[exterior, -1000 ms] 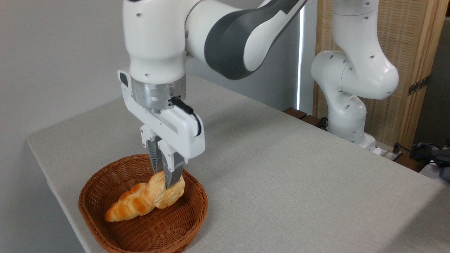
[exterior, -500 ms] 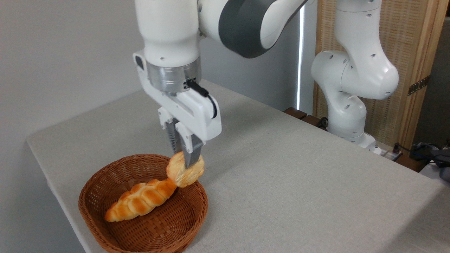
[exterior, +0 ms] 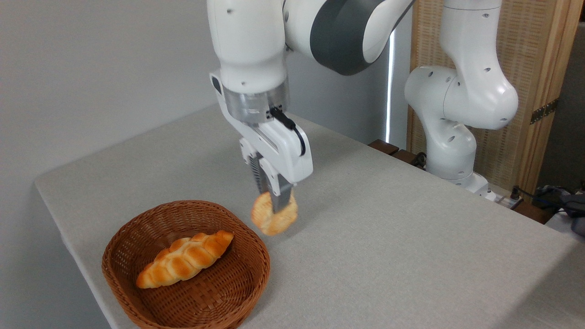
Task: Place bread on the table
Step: 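Lift the round bun out of the basket and carry it sideways, then lower the held bun onto the table beside the basket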
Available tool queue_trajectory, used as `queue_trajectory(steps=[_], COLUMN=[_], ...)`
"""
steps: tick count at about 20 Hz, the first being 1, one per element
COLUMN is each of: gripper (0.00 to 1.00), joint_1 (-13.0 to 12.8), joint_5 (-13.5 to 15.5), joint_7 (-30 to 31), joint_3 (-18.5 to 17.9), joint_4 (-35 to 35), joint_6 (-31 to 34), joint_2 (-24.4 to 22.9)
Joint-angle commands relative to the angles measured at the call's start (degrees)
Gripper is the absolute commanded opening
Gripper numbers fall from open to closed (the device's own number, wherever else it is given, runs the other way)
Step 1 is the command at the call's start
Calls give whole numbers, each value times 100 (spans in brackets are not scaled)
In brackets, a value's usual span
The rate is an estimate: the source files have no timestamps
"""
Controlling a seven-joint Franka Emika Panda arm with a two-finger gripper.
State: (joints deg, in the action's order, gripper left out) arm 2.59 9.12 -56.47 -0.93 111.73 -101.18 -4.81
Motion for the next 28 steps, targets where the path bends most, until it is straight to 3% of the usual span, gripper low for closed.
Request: queue_trajectory(steps=[1, 4, 6, 8, 9, 28], gripper=[28, 30, 45, 91, 100, 100], joint_1=[-232, -277, -285, -285, -277, -277], joint_5=[-358, -482, -482, -490, -482, -499], joint_7=[-22, -13, -13, -39, -83, -92], joint_3=[75, 75, 119, 180, 181, 181], joint_4=[340, 411, 464, 481, 481, 464], joint_6=[55, 64, 64, 72, 125, 204], joint_2=[-152, -135, -108, -91, -91, -91])
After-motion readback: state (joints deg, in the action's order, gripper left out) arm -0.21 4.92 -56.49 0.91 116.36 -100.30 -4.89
